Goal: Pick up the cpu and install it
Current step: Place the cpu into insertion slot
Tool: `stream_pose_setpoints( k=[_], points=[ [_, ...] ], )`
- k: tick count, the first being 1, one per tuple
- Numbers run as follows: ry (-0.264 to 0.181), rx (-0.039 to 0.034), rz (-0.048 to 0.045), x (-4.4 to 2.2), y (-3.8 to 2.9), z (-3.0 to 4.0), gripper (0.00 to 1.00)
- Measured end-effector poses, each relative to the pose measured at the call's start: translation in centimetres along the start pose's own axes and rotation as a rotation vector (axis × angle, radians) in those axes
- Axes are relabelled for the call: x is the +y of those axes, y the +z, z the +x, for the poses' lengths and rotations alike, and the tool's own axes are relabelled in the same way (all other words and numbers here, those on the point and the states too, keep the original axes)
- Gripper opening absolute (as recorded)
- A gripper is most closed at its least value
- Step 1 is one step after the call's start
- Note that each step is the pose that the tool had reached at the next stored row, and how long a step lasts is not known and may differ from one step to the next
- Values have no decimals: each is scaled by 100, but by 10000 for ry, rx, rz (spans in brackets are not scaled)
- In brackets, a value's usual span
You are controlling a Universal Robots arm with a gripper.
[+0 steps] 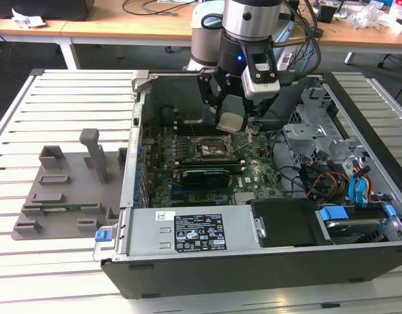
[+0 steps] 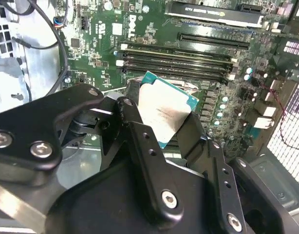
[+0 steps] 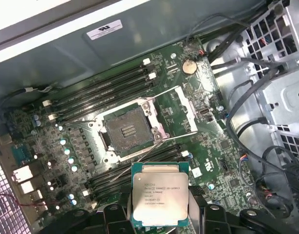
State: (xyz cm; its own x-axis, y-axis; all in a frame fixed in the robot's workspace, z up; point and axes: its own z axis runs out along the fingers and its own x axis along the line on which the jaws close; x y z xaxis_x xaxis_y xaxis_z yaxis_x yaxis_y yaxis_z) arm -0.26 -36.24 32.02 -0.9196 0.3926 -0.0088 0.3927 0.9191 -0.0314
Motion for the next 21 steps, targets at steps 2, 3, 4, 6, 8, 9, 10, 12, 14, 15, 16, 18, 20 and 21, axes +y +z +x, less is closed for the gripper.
stream_pose_setpoints(
  k=[2, 3, 4, 6, 8, 9, 10, 12, 14, 15, 16, 18, 20, 21],
  points=[
    [377, 8, 13, 0, 1, 0, 55],
    [518, 9, 23, 0, 1, 0, 55],
    [589, 9, 29, 0, 1, 0, 55],
    [768, 12, 35, 0, 1, 0, 55],
    [1018, 18, 42, 0, 1, 0, 55],
    [1196, 23, 47, 0, 2, 0, 55],
    [1326, 26, 50, 0, 1, 0, 55],
    [1552, 33, 52, 0, 2, 0, 55],
    [1743, 39, 57, 0, 2, 0, 55],
    [1820, 41, 59, 0, 2, 0, 55],
    [1926, 44, 61, 0, 2, 0, 55],
    [2346, 55, 70, 0, 3, 0, 55],
    [2698, 64, 78, 0, 3, 0, 55],
    [2880, 70, 82, 0, 3, 0, 55]
  ],
)
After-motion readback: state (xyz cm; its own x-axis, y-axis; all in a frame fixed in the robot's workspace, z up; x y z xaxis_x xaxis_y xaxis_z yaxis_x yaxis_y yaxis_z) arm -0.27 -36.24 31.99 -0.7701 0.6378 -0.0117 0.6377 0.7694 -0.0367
